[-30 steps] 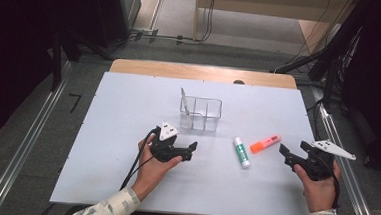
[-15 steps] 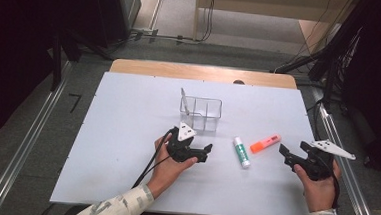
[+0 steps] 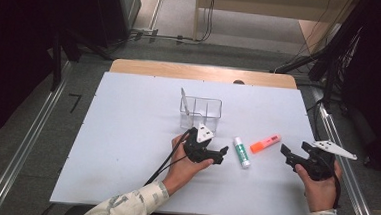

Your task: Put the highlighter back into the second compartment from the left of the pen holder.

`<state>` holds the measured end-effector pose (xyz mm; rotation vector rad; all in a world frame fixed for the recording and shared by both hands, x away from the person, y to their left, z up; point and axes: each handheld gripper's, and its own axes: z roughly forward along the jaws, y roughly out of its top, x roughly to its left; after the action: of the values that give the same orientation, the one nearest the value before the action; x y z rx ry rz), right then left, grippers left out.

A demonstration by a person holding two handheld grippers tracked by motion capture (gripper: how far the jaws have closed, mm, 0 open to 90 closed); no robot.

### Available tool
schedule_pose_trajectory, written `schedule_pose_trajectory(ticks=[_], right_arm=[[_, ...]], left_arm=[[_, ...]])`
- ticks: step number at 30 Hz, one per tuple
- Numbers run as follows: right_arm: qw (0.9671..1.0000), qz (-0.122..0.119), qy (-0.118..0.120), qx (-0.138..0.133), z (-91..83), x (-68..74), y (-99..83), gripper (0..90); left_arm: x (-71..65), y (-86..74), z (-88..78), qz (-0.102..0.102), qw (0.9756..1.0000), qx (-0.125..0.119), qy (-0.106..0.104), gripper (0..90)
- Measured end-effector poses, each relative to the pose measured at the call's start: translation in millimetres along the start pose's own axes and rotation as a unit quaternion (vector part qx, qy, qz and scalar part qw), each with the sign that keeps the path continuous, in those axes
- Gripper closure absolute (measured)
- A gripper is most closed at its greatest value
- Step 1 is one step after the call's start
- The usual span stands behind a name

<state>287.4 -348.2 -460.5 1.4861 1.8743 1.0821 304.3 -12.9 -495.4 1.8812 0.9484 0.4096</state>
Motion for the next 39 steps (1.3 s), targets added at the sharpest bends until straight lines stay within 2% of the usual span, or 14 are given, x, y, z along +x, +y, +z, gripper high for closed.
schedule_pose_trajectory(ticks=[17,22,28,39], right_arm=[[1.0000,-0.007,0.000,0.002,-8.6,0.5,-5.8,18.0],[0.9999,-0.011,0.001,-0.002,-12.7,1.0,-9.5,16.9],[0.9999,-0.016,0.001,0.005,-14.0,1.0,-14.1,16.9],[0.9999,-0.012,0.001,0.006,-13.6,-0.4,-14.7,16.9]], left_arm=[[-14.3,6.9,19.4,0.017,0.9998,0.009,-0.011,16.9],[-19.3,10.3,24.0,0.019,0.9997,0.004,-0.013,17.0],[-27.4,14.5,31.5,0.022,0.9995,0.002,-0.020,17.0],[-39.1,19.3,46.6,0.033,0.9989,0.000,-0.032,17.3]])
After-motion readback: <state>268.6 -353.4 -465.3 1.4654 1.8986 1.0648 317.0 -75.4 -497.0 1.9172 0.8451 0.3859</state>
